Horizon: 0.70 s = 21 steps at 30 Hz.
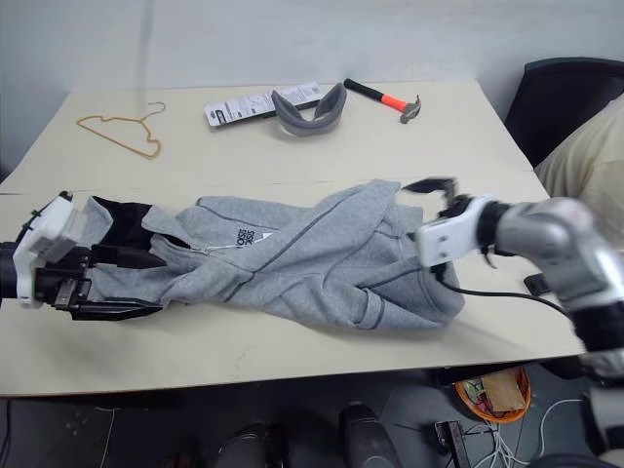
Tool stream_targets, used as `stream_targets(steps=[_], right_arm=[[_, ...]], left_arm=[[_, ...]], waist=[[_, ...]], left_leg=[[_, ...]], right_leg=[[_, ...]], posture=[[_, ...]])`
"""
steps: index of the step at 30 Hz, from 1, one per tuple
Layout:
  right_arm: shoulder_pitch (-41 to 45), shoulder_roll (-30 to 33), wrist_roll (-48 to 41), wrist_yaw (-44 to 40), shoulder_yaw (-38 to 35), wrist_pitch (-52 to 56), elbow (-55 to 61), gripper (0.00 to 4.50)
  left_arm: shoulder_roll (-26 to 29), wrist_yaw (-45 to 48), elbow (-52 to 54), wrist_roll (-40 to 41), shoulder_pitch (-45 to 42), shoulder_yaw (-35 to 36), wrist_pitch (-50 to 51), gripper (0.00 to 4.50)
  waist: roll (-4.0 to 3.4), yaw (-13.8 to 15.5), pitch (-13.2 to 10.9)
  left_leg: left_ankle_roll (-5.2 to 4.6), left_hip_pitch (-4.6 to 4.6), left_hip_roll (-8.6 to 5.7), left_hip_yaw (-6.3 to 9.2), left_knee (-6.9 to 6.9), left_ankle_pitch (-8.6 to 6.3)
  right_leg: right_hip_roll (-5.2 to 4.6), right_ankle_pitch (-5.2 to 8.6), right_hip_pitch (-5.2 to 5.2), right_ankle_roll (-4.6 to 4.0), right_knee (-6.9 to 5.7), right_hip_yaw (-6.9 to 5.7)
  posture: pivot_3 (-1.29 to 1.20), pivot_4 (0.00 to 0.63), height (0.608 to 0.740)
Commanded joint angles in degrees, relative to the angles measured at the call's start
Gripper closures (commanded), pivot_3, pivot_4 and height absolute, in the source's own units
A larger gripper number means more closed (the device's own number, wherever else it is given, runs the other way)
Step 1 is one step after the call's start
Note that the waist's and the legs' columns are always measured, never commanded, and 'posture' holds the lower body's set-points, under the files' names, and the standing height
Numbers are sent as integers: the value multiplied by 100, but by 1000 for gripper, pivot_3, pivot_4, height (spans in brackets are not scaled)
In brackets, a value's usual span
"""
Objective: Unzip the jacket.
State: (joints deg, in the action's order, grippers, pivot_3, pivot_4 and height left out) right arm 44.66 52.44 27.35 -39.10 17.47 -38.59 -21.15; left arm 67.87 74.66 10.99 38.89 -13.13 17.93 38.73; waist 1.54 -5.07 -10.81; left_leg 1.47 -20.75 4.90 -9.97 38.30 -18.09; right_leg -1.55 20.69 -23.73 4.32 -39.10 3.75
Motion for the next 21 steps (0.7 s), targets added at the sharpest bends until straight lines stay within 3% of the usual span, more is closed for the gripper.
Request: stream_targets(steps=[1,4,9,21], right_arm=[[963,-238,1595,1492,595,-783,-1242,67],[1613,-622,2290,2471,1124,-1040,-2274,67],[2225,-1082,2394,3142,1325,-1314,-3152,67],[2494,-1759,2115,3068,1357,-1675,-3600,67]], left_arm=[[-77,-189,245,74,-68,121,42,421],[-131,-301,375,14,96,220,1,421],[-188,-465,542,86,203,374,93,421],[-339,-634,555,-52,82,136,-89,421]], waist=[[-1,-38,-1],[-1,-109,-1],[1,-272,-1],[1,-464,-1]], left_leg=[[0,-12,0,-5,6,0],[1,-61,7,-9,60,0],[12,-60,13,-5,63,4],[21,-57,18,8,33,9]], right_leg=[[0,0,-13,0,-6,6],[1,3,-66,-5,-46,7],[9,11,-70,-19,-75,6],[12,15,-69,-26,-79,-4]], posture=[[0,150,740],[0,150,740],[0,150,740],[0,150,740]])
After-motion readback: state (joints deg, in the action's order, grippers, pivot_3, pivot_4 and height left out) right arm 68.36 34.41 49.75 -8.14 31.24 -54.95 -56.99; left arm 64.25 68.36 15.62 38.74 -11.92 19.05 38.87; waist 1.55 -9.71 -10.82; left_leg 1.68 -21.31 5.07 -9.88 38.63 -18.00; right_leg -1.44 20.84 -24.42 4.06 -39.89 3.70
